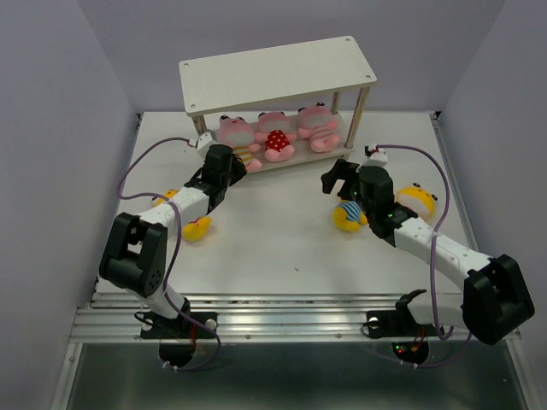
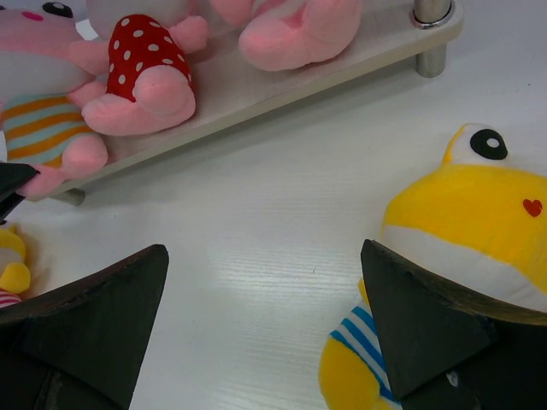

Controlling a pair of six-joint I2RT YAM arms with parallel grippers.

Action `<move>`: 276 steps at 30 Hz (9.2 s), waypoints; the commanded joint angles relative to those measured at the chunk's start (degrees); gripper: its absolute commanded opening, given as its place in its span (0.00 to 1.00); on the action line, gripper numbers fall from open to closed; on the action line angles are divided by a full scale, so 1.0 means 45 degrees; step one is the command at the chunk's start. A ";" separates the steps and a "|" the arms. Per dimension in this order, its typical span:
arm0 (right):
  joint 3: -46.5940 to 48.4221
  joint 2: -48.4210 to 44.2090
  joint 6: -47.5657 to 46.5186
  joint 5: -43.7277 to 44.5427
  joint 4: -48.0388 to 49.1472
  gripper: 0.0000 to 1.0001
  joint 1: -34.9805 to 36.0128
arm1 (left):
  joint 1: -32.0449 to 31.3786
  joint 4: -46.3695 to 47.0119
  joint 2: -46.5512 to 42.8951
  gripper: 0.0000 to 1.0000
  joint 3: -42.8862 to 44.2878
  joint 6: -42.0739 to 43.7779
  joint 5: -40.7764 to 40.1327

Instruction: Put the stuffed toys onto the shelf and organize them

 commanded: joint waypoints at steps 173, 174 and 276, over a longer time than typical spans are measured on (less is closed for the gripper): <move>-0.0651 -0.1823 -0.0848 0.1245 -0.0200 1.00 -0.0106 | 0.1808 -0.4611 -0.1060 0.06 0.9866 0.4618 0.3884; -0.0632 -0.1823 -0.0848 0.1245 -0.0200 1.00 -0.0106 | 0.1808 -0.4650 -0.1039 0.10 0.9925 0.4638 0.3943; 0.3233 -0.2052 -0.3871 0.0602 -0.5397 0.01 0.1515 | 0.1671 -0.5431 -1.1527 0.99 -0.5036 0.0459 0.3709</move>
